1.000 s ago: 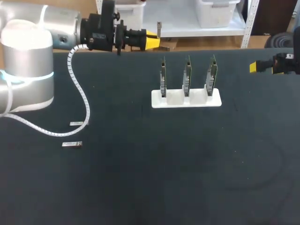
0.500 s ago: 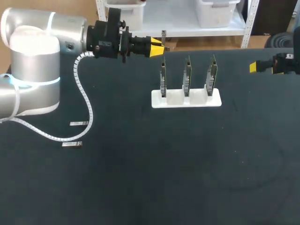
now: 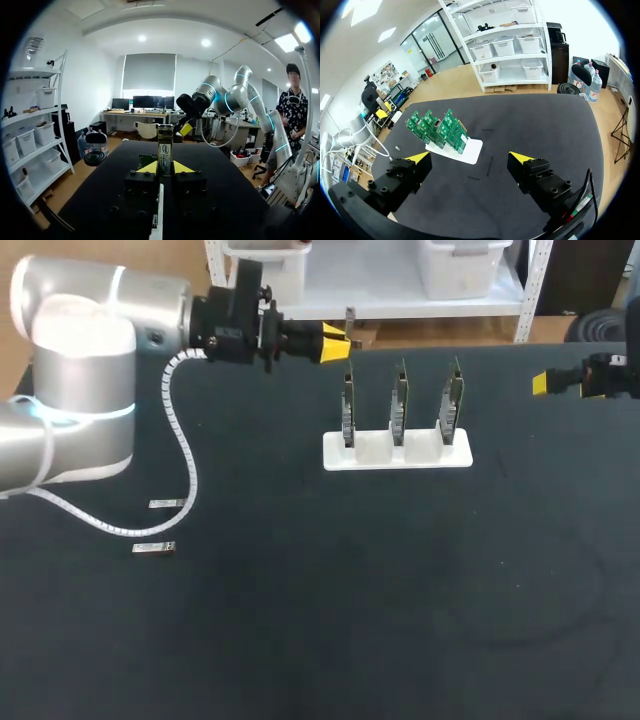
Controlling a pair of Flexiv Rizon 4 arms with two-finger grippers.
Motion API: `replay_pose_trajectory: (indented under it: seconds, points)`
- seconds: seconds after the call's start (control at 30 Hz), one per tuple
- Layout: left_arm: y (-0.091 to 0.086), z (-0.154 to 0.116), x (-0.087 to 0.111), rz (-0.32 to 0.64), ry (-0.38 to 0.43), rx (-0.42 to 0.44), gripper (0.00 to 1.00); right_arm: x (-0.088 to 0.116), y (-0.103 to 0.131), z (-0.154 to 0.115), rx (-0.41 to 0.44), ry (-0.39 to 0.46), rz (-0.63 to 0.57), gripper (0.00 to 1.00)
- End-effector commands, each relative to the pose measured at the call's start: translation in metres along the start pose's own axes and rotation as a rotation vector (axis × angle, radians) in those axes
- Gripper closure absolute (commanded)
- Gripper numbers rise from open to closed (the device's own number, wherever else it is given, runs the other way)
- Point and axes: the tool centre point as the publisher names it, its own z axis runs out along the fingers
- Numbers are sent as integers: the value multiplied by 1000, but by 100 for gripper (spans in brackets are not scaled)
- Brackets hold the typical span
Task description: Pick up the optical module with the left hand, and insert it into the network port with the right hand.
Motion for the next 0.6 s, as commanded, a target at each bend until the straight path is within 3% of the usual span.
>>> replay_pose_trajectory:
  seconds: [0.03, 0.6]
  points:
    - [4, 4, 3, -5, 4, 9, 100, 0, 0, 0, 0, 0, 0, 0]
    - [11, 7, 9, -39, 3, 11, 100, 0, 0, 0, 0, 0, 0, 0]
